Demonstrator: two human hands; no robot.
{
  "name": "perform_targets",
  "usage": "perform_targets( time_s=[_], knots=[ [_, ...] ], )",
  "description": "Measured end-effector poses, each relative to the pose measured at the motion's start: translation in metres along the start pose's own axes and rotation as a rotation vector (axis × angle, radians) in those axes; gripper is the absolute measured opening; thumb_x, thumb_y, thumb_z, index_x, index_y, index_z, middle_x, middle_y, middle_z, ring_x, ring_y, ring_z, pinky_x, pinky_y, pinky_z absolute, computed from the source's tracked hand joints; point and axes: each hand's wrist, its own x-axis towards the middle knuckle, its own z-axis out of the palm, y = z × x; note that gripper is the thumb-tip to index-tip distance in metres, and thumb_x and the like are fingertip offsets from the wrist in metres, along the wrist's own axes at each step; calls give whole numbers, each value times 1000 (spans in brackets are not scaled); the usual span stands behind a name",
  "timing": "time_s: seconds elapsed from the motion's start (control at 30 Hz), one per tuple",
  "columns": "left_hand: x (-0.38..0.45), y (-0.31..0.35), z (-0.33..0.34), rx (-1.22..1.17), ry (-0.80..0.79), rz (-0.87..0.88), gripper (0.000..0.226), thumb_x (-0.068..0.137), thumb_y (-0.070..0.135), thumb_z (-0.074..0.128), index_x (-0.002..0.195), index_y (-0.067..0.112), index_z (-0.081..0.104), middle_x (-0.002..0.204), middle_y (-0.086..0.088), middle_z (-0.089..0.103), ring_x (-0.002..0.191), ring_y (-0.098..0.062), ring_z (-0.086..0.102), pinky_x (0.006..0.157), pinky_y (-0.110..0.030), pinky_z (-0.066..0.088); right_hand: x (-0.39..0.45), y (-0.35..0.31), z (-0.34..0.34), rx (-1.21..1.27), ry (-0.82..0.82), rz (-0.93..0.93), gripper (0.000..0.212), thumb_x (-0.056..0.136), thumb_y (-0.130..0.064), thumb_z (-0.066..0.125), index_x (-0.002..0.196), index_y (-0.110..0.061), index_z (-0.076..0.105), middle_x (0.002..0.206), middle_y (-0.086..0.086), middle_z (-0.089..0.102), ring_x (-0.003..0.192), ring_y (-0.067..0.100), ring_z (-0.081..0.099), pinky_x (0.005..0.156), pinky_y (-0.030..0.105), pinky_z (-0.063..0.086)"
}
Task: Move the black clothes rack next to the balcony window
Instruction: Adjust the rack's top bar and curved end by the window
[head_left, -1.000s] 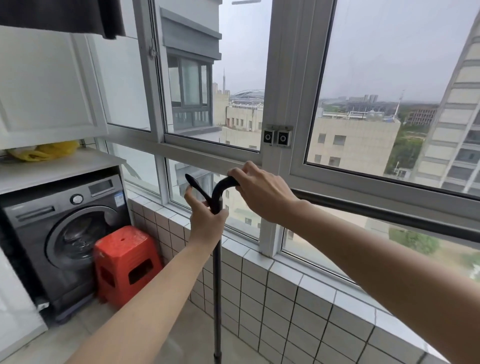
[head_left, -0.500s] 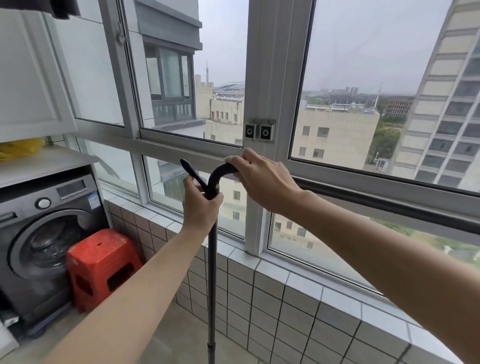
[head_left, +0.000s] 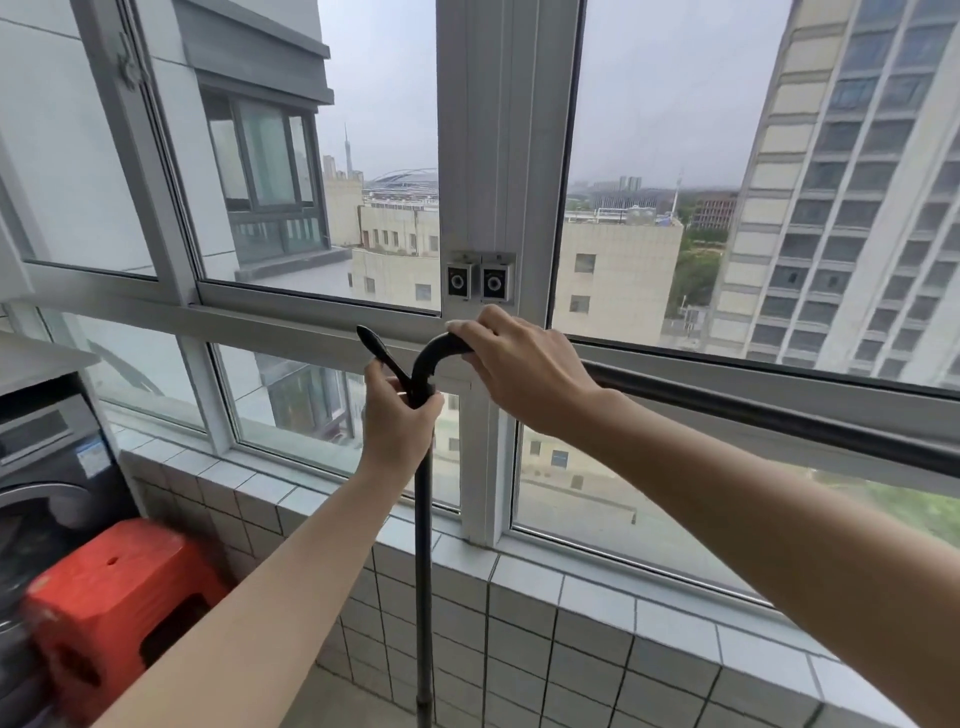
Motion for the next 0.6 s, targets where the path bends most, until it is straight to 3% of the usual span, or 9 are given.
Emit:
perform_targets(
  time_s=[0.13, 0.33, 0.6],
  knots=[
    [24, -18, 7, 6, -30, 39, 49, 78, 1, 70, 118, 3, 42, 81, -3, 63, 70, -9, 62, 58, -12, 50, 11, 7, 19, -43, -9, 41, 33, 100, -28, 45, 133, -21, 47, 109, 4, 60, 88, 25, 63, 58, 43, 57],
    [50, -43, 9, -31, -88, 12, 44, 77, 3, 71, 111, 5, 43, 85, -9, 66, 75, -23, 65, 67, -33, 54, 22, 9, 42, -125, -16, 61, 32, 100, -27, 44, 131, -20, 48, 107, 4, 62, 85, 25, 63, 55, 40, 56],
    [77, -64, 7, -45, -167, 14, 48, 75, 4, 74, 110, 7, 41, 87, -4, 66, 77, -12, 66, 62, -18, 52, 33, 8, 62, -191, 2, 98, 31, 98, -23, 47, 129, -18, 53, 104, 3, 65, 80, 24, 64, 50, 37, 54]
  ],
)
